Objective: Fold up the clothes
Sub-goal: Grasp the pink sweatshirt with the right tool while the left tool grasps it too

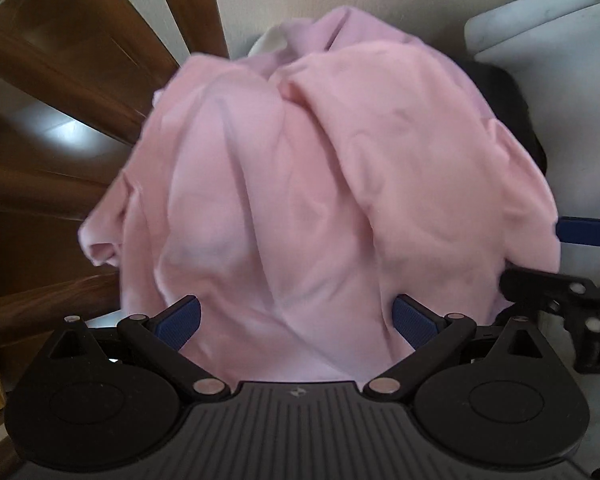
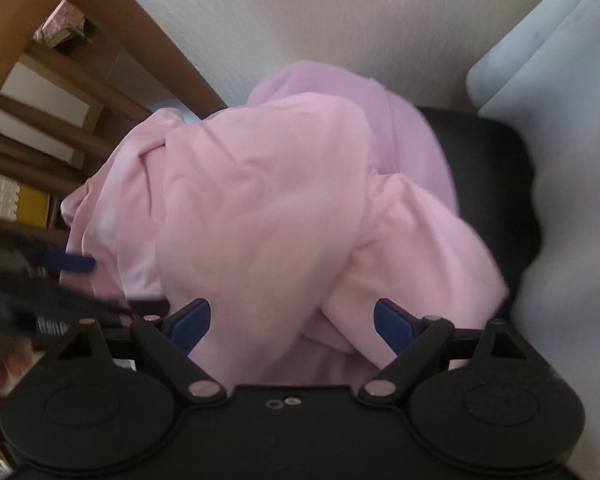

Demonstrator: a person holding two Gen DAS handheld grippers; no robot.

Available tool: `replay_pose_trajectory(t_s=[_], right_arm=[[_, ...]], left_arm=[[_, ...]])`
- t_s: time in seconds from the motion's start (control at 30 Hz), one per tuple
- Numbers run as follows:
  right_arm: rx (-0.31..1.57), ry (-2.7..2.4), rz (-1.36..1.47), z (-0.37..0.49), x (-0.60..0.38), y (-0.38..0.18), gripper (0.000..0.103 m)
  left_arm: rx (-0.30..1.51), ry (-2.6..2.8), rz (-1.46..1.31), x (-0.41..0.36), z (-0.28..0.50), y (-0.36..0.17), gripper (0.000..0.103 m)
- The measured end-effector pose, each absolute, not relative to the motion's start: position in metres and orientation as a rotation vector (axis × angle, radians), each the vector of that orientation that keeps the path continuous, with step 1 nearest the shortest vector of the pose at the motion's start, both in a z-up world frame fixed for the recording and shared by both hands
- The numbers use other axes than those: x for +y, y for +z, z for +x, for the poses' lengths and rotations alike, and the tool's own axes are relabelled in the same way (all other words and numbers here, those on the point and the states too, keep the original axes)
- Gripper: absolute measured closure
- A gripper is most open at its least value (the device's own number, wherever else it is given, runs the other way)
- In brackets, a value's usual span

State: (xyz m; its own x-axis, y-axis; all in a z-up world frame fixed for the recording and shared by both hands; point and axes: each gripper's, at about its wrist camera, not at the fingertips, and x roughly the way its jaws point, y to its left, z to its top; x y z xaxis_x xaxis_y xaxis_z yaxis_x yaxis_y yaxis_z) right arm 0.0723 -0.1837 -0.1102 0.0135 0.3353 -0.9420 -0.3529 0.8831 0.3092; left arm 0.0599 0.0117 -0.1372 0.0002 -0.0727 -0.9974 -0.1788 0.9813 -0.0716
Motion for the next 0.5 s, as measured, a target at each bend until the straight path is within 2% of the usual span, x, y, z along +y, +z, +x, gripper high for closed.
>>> replay_pose_trajectory(t_s=[0.2,0.27,0.4,0.47,0.5], right_arm=[[1.53,0.53,0.08,0.085,-0.173,-0.134,0.0],[1.528,0.546,0.084,0.084,-0.17,-0.131,0.0],[1.524,0.577,0.091,0.083,-0.164,-0.123,0.0],[1.495,0.562,0.093,0.082,-0.168,-0.112,0.0],[1.48,0.555,0.094,0.082,-0.17,-0.107,0.0]], left_arm=[[1.632,0.108,-0.366,0.03,0.058,-0.161,0.0],[1.63,0.088,-0.382,0.031,0.058,-0.161,0.008],[1.59,-0.004,-0.42,0.027,0.057,-0.151,0.062],[1.573,-0.008,-0.402,0.026,0.053,-0.141,0.072],[1.564,-0.007,-0.39,0.026,0.051,-0.137,0.086]])
